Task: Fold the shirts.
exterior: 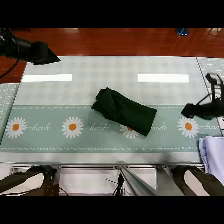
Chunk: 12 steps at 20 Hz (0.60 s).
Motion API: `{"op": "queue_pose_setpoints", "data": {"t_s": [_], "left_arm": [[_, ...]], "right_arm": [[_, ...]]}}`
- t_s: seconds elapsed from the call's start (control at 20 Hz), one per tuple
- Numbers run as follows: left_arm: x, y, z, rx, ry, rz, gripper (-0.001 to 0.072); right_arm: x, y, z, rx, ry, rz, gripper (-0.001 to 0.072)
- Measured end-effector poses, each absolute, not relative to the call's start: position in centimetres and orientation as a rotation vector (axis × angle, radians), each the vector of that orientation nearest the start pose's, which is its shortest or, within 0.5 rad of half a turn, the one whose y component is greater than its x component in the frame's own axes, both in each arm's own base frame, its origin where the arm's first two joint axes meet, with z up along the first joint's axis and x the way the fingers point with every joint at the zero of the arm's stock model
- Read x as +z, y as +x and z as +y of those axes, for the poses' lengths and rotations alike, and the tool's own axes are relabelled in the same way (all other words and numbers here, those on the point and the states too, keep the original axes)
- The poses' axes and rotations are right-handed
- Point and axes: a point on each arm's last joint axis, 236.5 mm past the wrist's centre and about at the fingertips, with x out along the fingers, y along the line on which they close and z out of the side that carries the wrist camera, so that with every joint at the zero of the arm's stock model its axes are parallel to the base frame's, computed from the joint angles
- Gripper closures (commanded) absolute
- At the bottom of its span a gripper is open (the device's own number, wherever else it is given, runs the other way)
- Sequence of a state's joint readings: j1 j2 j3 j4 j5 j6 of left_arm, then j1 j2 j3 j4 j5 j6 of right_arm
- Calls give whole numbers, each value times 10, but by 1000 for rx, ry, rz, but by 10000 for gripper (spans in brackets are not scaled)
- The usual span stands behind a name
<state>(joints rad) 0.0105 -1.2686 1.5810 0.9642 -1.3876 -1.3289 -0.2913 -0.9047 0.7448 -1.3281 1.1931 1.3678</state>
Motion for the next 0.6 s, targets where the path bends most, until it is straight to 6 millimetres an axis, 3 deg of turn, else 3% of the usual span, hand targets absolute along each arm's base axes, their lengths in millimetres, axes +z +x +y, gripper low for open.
{"op": "queue_pose_setpoints", "data": {"t_s": [0.1,0.25,0.4,0.6], "left_arm": [[189,400,-126,-581,-209,968,683],[189,401,-125,-576,-208,969,683],[189,401,-124,-573,-210,970,683],[188,401,-124,-571,-215,975,683]], "right_arm": [[-31,255,3,93,483,1298,113],[-50,257,45,162,745,1220,113],[-67,263,74,166,847,1151,117],[-79,275,104,157,855,1077,119]]}}
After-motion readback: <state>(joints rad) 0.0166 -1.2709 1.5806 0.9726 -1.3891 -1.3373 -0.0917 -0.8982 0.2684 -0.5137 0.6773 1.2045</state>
